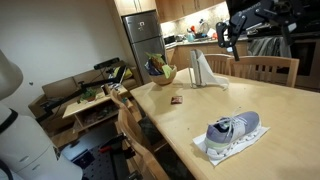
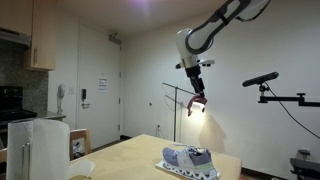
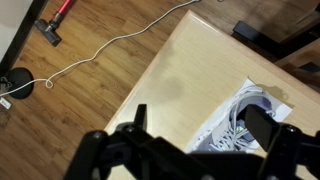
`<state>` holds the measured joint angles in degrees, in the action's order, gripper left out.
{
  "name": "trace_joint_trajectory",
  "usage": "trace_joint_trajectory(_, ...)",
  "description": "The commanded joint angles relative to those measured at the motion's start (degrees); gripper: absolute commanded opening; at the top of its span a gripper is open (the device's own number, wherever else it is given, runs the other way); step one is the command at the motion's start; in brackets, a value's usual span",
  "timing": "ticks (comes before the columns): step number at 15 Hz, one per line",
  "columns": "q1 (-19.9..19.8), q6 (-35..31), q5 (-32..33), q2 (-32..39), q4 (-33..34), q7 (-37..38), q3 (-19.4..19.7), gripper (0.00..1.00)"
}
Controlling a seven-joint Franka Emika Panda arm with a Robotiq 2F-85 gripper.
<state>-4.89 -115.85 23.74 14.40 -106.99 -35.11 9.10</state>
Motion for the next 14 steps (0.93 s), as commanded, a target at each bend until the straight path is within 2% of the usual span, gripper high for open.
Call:
trace_joint_trajectory(1, -1.0, -1.8, 3.0, 0.2, -1.3, -3.0, -1.8, 1.00)
trace_joint_trajectory(8, -0.8, -13.1, 11.3, 3.0, -5.9, -15.0, -4.1, 1.00)
trace_joint_trajectory(12, -1.6, -17.3, 10.3, 5.7, -5.8, -25.4, -5.6, 1.00)
trace_joint_trajectory(14, -1.4, -17.7, 10.0, 6.7, -5.3, -27.6, -5.9, 1.00)
